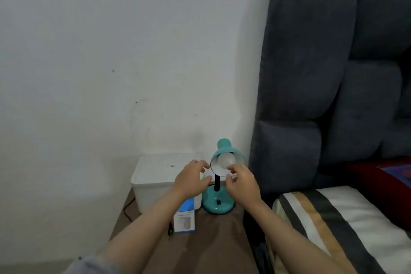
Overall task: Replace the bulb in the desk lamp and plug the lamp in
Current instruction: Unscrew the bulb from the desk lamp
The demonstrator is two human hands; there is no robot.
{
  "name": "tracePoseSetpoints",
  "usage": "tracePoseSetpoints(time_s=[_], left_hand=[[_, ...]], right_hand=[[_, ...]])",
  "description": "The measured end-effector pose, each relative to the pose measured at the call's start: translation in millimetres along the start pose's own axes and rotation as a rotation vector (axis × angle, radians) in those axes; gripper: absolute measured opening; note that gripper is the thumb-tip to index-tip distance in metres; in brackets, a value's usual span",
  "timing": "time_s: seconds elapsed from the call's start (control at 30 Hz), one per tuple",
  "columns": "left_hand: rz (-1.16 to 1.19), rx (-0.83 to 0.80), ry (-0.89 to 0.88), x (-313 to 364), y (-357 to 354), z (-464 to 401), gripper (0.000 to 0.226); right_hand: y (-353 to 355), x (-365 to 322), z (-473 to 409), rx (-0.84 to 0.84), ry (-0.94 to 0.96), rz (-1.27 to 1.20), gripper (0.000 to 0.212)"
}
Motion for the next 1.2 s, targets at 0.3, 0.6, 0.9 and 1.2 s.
tracePoseSetpoints(time_s=[0.3,0.6,0.9,1.2], left_hand=[[0.175,0.110,-0.127,0.8,-16.4,-35.4,0.030],[0.363,0.184,-0.158,-19.1,-24.2,-53.3,0.033],[0.382,0.206,-0.205,-20.3,-22.4,-57.8,0.029],[0.446,0.190,-0.144,-22.7,-24.0,-57.5,0.029]], right_hand=[[-17.1,13.4,-4.8,0.178,0.021,-0.053,0.038],[-39.5,28.4,-17.5,0.385,0.033,-0.188,0.047],[-44.5,26.6,-26.0,0.521,0.005,-0.186,0.034],[-40.8,28.4,-18.7,0.533,-0.097,-0.238,0.048]])
Point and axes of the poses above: each hand's wrist, its own z-axis away from the middle knuckle, its own y-axis out of the back of the hand, x = y × z, the point moved 6 cm from there along -z, towards the middle knuckle, and after that the axes turned 1 degree about -z, right-handed, at the moved point
